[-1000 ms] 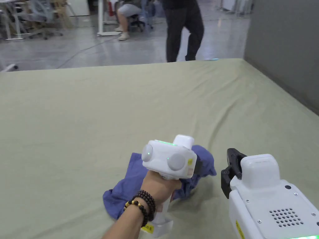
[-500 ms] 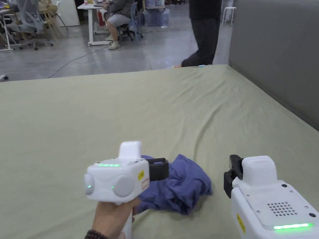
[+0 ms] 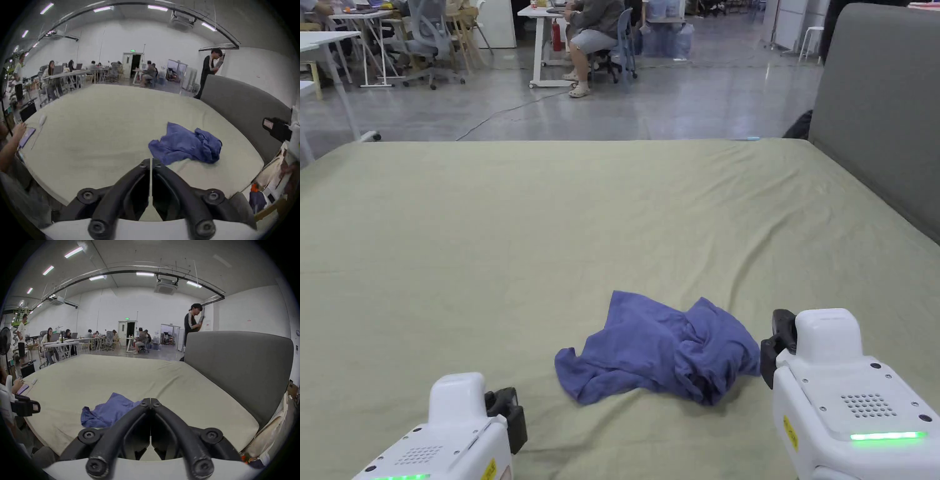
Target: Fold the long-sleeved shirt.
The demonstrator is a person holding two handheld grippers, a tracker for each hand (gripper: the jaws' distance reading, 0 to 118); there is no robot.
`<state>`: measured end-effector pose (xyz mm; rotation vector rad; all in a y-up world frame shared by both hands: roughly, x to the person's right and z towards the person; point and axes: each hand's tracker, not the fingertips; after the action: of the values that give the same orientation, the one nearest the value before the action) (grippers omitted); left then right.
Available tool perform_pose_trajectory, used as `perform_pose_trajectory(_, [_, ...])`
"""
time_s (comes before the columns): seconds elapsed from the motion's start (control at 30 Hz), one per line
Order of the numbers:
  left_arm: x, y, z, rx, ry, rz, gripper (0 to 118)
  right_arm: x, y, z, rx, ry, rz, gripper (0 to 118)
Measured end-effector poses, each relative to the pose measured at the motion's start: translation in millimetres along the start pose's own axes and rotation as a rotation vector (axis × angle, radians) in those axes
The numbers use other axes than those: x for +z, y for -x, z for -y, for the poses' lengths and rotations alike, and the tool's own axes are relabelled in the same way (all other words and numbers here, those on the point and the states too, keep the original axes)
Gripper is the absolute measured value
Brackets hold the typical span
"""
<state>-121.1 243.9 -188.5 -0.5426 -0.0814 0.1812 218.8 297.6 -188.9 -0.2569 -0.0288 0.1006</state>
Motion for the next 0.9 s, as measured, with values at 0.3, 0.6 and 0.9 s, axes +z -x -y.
perform_pose_trajectory(0.3, [-102, -47, -71, -0.076, 0.177, 0.111, 54, -6, -8, 4, -0.009, 0.020, 0.009, 0])
perform_pose_trajectory(0.6, [-310, -85, -87, -0.276, 0.528, 0.012, 85, -35, -23, 26, -0.015, 0.116, 0.026, 0])
perform_pose_trajectory(0.9, [-314, -103, -88, -0.202, 0.472, 0.116, 0, -74, -32, 35, -0.004, 0.207, 0.032, 0])
